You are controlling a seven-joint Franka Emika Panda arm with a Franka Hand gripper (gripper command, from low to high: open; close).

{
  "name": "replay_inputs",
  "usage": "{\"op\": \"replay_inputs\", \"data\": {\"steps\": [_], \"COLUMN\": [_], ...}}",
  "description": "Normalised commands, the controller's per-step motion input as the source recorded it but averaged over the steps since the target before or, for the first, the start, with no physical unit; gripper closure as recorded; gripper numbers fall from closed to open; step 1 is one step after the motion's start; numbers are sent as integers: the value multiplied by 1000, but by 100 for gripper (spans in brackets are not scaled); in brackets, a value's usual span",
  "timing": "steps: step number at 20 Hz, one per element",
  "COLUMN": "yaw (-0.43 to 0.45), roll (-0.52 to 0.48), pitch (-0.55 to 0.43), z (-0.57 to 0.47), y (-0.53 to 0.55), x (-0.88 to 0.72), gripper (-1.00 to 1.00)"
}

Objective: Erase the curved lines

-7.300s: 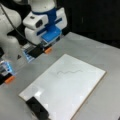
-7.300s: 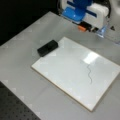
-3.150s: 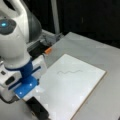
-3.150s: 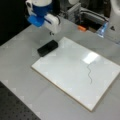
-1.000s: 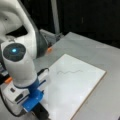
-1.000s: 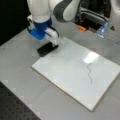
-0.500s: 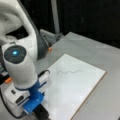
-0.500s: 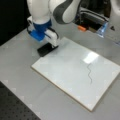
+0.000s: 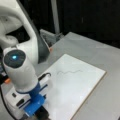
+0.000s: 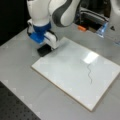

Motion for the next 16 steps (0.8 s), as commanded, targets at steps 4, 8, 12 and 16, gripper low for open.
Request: {"op": "replay_inputs", "data": {"steps": [4,8,12,16], "yaw": [24,14,10,9], "roll": [81,68,66,68], "pitch": [-37,-37,-42,-48], "z": [-61,-85,-73,-59], "y": [-105,-110,-107,-95], "x": [99,84,56,26], "gripper": [-100,-100,-100,-100]}}
